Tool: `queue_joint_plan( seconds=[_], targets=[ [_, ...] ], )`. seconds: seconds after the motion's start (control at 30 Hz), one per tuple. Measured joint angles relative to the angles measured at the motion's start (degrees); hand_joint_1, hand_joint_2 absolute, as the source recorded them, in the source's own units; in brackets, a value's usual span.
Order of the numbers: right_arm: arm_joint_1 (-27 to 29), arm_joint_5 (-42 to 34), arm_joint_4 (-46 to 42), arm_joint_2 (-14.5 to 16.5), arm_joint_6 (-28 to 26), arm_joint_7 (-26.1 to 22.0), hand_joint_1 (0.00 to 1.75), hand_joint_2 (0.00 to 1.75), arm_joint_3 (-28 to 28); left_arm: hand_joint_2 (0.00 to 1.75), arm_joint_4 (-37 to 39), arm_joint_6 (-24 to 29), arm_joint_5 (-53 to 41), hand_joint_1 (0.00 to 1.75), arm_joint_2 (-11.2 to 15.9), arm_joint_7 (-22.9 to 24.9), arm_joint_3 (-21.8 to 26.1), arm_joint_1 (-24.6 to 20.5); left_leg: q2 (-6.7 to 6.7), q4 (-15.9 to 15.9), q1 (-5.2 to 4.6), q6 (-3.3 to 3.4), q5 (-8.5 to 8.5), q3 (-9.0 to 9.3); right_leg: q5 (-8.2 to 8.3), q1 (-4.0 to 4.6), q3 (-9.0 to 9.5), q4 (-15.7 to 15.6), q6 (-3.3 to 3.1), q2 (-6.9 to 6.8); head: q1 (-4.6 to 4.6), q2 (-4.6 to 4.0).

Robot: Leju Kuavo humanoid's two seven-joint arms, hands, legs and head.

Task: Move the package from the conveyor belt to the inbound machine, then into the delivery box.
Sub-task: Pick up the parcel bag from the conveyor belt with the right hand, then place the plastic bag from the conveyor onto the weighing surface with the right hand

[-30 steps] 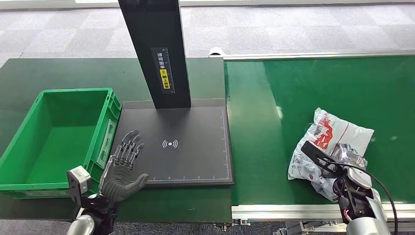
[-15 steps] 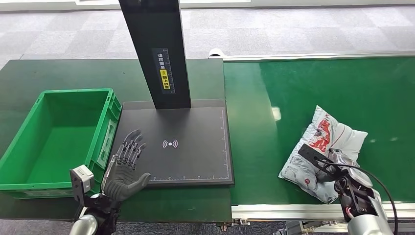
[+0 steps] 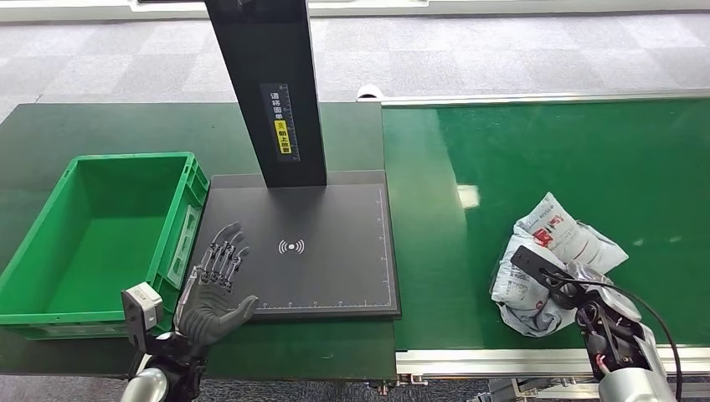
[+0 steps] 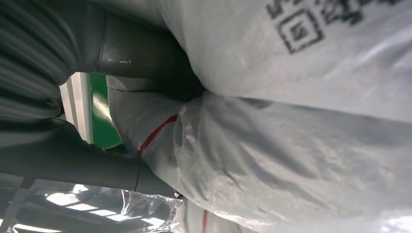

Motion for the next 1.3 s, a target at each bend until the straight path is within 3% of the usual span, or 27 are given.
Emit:
queue_joint_plan(
  seconds=[0.27,0.43,0.67,0.9,1.3],
  targets=[
    [0.12,-1.4,-0.32,-0.11,0.39,-1.37,1.75,1.75,2.37,1.75,-0.01,0.27,0.27,0.0,0.02,-0.02,-0.06,0.35,0.01,0.0,0.01,0.0,0.0,0.03,0.0,0.01,0.04,0.0,0.0,0.0,0.0,0.0],
    [2.54,-5.08,-4.65,0.22,-4.6,-10.17,1.75,1.75,4.62,1.75,-1.54,0.53,0.91,0.0,0.22,-0.93,0.08,2.74,0.02,-0.02,0.01,0.0,0.0,-0.14,0.01,0.01,-0.03,0.01,0.0,0.01,0.0,0.0],
    [8.04,-14.46,-21.41,3.12,-8.52,-18.66,1.75,1.75,5.86,1.75,-4.92,-0.89,0.84,0.0,0.23,-2.02,0.96,5.6,-0.03,-0.02,0.02,-0.01,0.03,-0.47,0.01,0.02,-0.42,0.02,-0.01,-0.02,-0.03,0.0],
    [10.72,-15.58,-30.51,4.12,-8.72,-19.15,1.75,1.75,6.3,1.75,-5.55,-1.01,0.45,0.0,0.17,-2.13,1.55,5.72,-0.03,-0.01,-0.01,0.0,0.03,-0.63,0.0,-0.01,-0.54,0.02,0.01,-0.02,0.0,0.0],
    [11.88,-15.67,-33.28,4.28,-8.73,-19.18,1.75,1.75,6.44,1.75,-5.9,-1.01,0.43,0.0,0.16,-2.13,1.63,5.74,-0.03,-0.02,0.0,0.0,0.02,-0.65,0.0,0.0,-0.61,0.02,0.0,-0.01,-0.01,0.0]
  ],
)
